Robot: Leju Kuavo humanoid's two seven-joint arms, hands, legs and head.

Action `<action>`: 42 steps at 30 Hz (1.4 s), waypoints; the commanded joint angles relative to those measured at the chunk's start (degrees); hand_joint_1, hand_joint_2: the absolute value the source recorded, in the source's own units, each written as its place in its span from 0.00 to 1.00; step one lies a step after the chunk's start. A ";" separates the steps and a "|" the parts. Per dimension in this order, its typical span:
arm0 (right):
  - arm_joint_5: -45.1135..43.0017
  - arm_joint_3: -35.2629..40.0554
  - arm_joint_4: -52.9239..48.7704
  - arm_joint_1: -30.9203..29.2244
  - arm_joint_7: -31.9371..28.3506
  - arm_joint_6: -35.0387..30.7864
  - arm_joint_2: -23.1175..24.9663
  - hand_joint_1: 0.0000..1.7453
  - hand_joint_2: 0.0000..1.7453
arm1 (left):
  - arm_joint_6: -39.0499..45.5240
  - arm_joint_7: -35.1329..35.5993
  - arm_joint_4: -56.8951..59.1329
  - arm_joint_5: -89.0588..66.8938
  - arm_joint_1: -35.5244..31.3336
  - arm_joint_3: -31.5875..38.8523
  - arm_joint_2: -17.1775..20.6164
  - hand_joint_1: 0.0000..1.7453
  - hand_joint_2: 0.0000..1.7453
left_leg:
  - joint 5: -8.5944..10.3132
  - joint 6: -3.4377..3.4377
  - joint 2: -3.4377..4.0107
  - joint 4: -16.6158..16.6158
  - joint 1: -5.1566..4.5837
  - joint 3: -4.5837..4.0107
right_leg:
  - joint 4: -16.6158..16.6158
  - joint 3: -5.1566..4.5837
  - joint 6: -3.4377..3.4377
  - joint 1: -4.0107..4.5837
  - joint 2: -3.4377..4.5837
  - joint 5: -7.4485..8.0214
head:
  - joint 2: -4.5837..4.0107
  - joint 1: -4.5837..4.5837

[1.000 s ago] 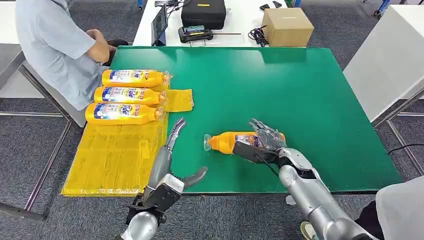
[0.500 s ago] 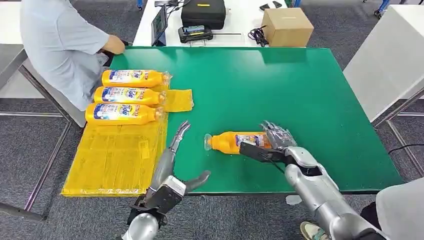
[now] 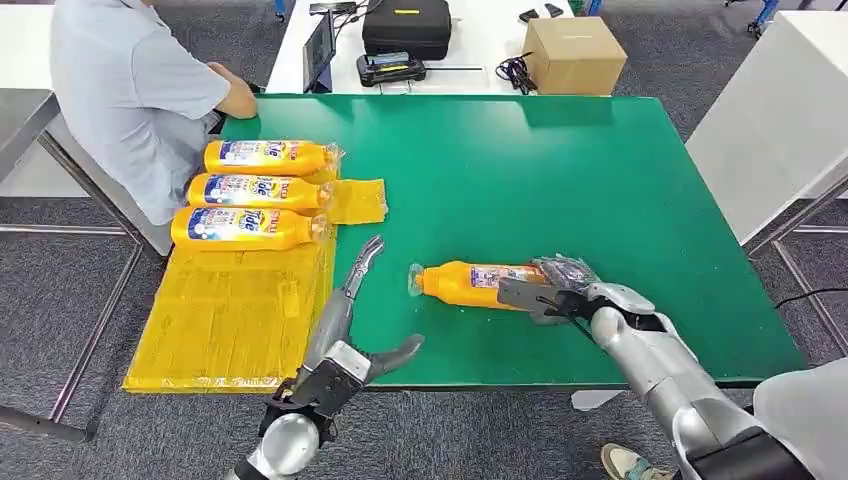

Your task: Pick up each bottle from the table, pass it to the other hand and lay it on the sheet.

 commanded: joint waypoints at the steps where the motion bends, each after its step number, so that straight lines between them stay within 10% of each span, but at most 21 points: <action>1: -3.80 1.39 7.81 -1.49 -2.65 -3.29 2.03 1.00 1.00 | 0.87 -0.56 4.75 0.87 -2.93 -2.39 1.76 0.00 1.00 | -0.05 -0.09 0.04 -0.07 0.05 0.23 | -0.07 0.22 -0.11 0.06 0.00 -0.04 | 0.00 0.02; 16: -21.52 -11.41 -17.56 13.24 -6.45 -4.04 3.75 1.00 1.00 | 0.53 -5.29 0.47 37.32 3.14 6.13 -3.16 0.00 1.00 | -0.09 -0.09 0.03 -0.04 0.05 0.14 | -0.04 0.15 -0.11 0.06 0.01 -0.08 | 0.00 0.00; 28: -23.15 -12.14 -18.73 12.57 -7.06 -3.78 4.28 1.00 1.00 | 0.35 -5.00 0.96 42.15 3.29 6.73 -2.93 0.00 1.00 | -0.12 -0.09 0.09 -0.02 0.02 0.07 | 0.01 0.07 -0.12 0.03 0.07 -0.08 | 0.00 0.02; 42: -28.79 -0.80 -21.91 10.63 -12.65 6.65 7.14 1.00 1.00 | -22.89 -3.58 12.76 47.84 -1.91 0.40 -1.27 0.00 1.00 | -0.13 -0.12 0.23 -0.06 0.03 0.19 | 0.00 0.11 -0.17 0.03 0.19 -0.07 | 0.00 0.00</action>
